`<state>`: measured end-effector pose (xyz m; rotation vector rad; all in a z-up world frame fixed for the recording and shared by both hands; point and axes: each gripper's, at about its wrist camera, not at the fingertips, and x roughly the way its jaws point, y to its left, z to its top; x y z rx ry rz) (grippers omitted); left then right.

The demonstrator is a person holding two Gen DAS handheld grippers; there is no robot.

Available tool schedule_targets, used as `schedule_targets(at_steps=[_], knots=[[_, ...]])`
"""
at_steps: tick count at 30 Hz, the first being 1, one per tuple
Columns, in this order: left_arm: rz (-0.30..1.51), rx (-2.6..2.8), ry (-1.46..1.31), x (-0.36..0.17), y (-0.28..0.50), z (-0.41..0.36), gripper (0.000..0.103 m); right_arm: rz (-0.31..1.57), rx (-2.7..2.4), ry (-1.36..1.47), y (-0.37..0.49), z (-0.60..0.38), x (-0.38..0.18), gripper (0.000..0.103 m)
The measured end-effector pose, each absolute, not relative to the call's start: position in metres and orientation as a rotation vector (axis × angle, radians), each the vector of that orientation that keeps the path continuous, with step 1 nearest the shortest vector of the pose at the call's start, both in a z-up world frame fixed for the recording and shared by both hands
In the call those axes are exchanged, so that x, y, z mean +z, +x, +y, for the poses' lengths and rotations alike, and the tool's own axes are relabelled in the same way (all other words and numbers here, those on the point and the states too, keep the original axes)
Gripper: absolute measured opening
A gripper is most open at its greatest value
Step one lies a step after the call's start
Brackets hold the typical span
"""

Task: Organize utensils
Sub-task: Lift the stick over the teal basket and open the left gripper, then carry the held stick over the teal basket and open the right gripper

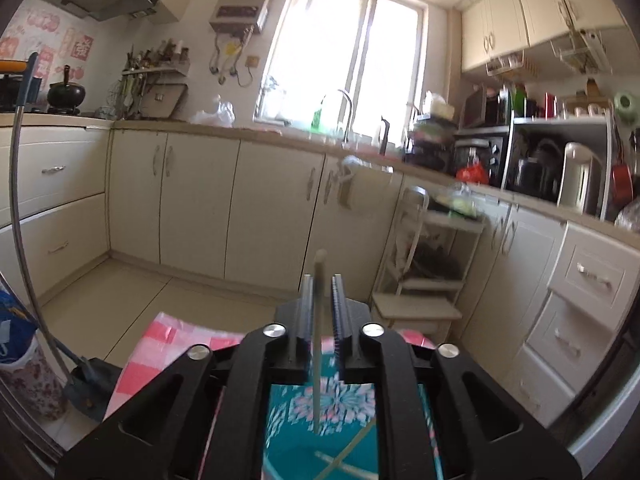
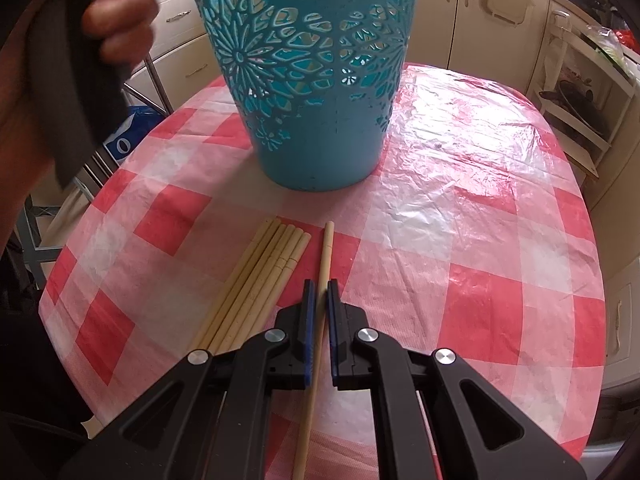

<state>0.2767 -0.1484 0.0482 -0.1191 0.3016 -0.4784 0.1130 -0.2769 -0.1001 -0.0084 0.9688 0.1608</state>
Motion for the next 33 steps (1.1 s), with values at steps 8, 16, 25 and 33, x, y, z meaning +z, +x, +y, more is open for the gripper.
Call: schedule_targets(at_steps=[8,16,25,33], knots=[[0.382,-0.418,-0.127,0.039,0.231,-0.103,0.062,0.979,0.178,0.107,0.114,-0.295,-0.100,0.007],[0.455,-0.427,-0.210,0.031,0.199,-0.069,0.068,0.967,0.132,0.011,0.118,-0.279,-0.099,0.007],[0.458,-0.435,-0.174,0.030,0.195,-0.067,0.068,0.958,0.120,-0.031,0.113,-0.282,-0.096,0.006],[0.394,-0.405,-0.139,0.034,0.176,-0.071,0.068,0.587,0.150,0.321,0.074,-0.334,-0.036,0.006]])
